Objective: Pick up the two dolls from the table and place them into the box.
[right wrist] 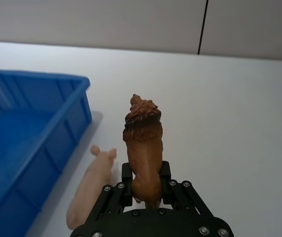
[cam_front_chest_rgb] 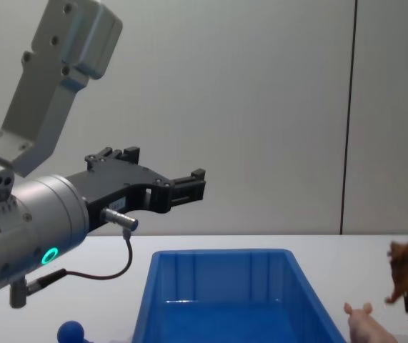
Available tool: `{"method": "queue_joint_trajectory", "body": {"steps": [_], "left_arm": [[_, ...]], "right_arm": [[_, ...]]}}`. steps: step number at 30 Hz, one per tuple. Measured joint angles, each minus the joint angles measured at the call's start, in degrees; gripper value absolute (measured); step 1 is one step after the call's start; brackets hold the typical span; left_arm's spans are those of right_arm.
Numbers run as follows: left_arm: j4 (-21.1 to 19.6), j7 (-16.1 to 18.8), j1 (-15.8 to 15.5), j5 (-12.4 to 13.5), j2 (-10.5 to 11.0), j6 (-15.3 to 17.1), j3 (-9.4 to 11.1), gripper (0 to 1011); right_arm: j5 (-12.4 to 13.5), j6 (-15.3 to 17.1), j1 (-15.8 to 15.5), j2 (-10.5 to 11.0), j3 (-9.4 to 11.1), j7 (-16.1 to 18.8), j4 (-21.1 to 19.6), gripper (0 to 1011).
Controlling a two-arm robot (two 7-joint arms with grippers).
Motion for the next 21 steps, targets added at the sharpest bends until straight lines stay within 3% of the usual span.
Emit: {"method": "queue_joint_trajectory", "body": {"steps": [11,21], "left_arm": [[0.0,0.0,0.0,0.0,0.0,0.0,0.0,1001],[0.0,0.0,0.0,0.0,0.0,0.0,0.0,1001]], "right_arm": [[-1.2,-1.1,0.6,0.1,0.0,2.2,-4.4,299],[-2.1,-0.7,2.6,-1.1,-1.0,5.8,-5.0,301]]}}
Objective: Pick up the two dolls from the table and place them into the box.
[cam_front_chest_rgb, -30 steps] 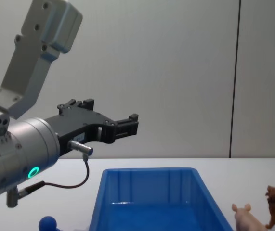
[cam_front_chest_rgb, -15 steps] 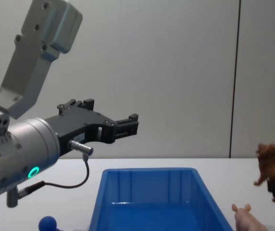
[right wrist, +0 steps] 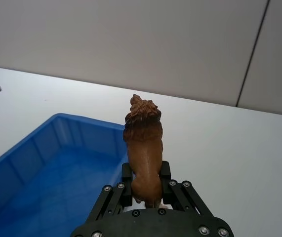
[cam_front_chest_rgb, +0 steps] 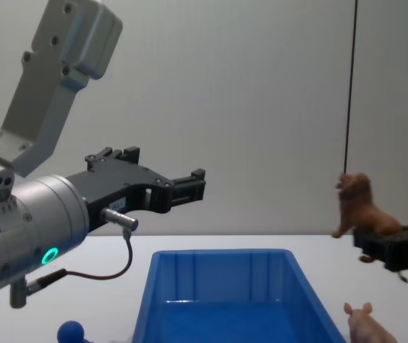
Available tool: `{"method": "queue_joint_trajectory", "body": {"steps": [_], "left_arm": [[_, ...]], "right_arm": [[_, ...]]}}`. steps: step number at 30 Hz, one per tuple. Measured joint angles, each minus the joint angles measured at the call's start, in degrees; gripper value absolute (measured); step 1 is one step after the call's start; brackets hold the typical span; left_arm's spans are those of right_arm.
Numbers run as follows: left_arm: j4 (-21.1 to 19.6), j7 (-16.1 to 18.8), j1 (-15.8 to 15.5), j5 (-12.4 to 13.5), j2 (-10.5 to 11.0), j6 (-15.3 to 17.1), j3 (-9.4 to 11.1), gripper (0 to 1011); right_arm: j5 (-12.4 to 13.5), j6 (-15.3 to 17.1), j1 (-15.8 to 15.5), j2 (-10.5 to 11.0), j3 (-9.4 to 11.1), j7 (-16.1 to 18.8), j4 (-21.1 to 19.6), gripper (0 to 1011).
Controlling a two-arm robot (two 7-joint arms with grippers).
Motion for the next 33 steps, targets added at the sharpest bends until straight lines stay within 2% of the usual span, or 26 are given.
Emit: {"method": "queue_joint_trajectory", "body": {"steps": [13,26,28,31,32,33], "left_arm": [[0.0,0.0,0.0,0.0,0.0,0.0,0.0,1001],[0.0,0.0,0.0,0.0,0.0,0.0,0.0,1001],[0.0,0.0,0.0,0.0,0.0,0.0,0.0,1001],[0.0,0.0,0.0,0.0,0.0,0.0,0.0,1001],[0.0,0.0,0.0,0.0,0.0,0.0,0.0,1001],[0.0,0.0,0.0,0.0,0.0,0.0,0.0,1001]], "right_arm": [[-2.3,1.3,3.6,-3.2,-2.7,5.7,3.3,301],[-4.5,2.1,6.3,-5.6,-4.6,8.9,7.1,302],[-4.7,2.1,6.6,-5.8,-4.8,9.2,7.5,320],[-5.1,2.2,7.3,-6.2,-5.0,9.7,8.3,425],[-5.2,2.2,7.5,-6.3,-5.1,9.8,8.5,425],[-5.2,2.2,7.6,-6.4,-5.1,9.9,8.7,480]]}}
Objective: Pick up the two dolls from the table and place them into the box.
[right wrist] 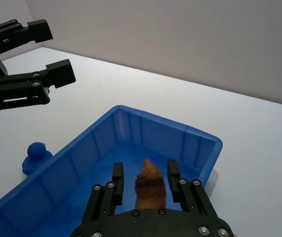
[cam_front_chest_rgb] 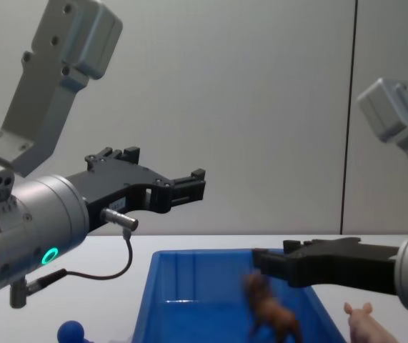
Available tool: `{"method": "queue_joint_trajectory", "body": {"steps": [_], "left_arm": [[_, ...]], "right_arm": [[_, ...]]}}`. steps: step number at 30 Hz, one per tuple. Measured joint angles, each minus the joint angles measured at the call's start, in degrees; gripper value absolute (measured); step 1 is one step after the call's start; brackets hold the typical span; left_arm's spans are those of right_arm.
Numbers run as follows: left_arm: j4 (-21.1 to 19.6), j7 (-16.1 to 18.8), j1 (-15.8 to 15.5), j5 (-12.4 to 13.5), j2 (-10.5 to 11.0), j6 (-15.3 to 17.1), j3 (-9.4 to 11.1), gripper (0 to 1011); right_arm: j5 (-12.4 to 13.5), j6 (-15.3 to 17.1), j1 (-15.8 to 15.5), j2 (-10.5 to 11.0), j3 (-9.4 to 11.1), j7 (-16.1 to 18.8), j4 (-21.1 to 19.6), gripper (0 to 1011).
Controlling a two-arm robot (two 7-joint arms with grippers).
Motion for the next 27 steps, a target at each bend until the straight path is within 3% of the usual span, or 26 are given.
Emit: {"method": "queue_joint_trajectory", "body": {"steps": [14,19,27], "left_arm": [[0.0,0.0,0.0,0.0,0.0,0.0,0.0,1001],[0.0,0.0,0.0,0.0,0.0,0.0,0.0,1001],[0.0,0.0,0.0,0.0,0.0,0.0,0.0,1001]], "right_arm": [[-0.4,-0.7,0.9,-0.4,-0.1,-0.6,0.3,920],[-0.1,-1.0,0.3,0.1,0.2,-2.0,-1.0,1001],[0.7,-1.1,-1.8,1.4,0.9,-5.4,-4.4,1001]]}}
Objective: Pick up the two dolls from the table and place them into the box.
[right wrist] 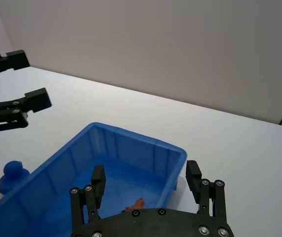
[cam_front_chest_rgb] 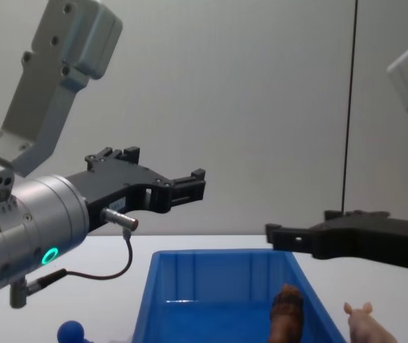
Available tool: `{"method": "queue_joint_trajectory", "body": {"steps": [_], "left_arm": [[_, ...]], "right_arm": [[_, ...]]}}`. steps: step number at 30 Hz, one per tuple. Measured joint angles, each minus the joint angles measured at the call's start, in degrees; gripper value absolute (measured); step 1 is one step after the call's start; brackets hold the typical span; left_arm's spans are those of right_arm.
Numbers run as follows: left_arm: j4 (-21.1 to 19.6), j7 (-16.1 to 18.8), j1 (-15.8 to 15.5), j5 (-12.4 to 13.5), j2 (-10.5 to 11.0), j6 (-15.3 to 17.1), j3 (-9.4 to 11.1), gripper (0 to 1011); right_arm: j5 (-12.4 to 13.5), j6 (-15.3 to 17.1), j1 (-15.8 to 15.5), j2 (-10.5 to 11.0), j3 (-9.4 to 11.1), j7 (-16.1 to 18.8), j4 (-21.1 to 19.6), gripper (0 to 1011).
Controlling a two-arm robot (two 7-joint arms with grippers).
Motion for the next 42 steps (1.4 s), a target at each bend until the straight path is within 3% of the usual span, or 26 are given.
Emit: {"method": "queue_joint_trajectory", "body": {"steps": [20,30,42], "left_arm": [[0.0,0.0,0.0,0.0,0.0,0.0,0.0,1001],[0.0,0.0,0.0,0.0,0.0,0.0,0.0,1001],[0.0,0.0,0.0,0.0,0.0,0.0,0.0,1001]], "right_arm": [[2.8,1.9,-8.1,4.4,2.2,-10.3,-8.1,1001],[3.5,2.1,-10.8,5.3,2.5,-11.8,-8.7,1001],[3.3,1.7,-11.7,4.9,1.9,-11.1,-6.3,1001]]}}
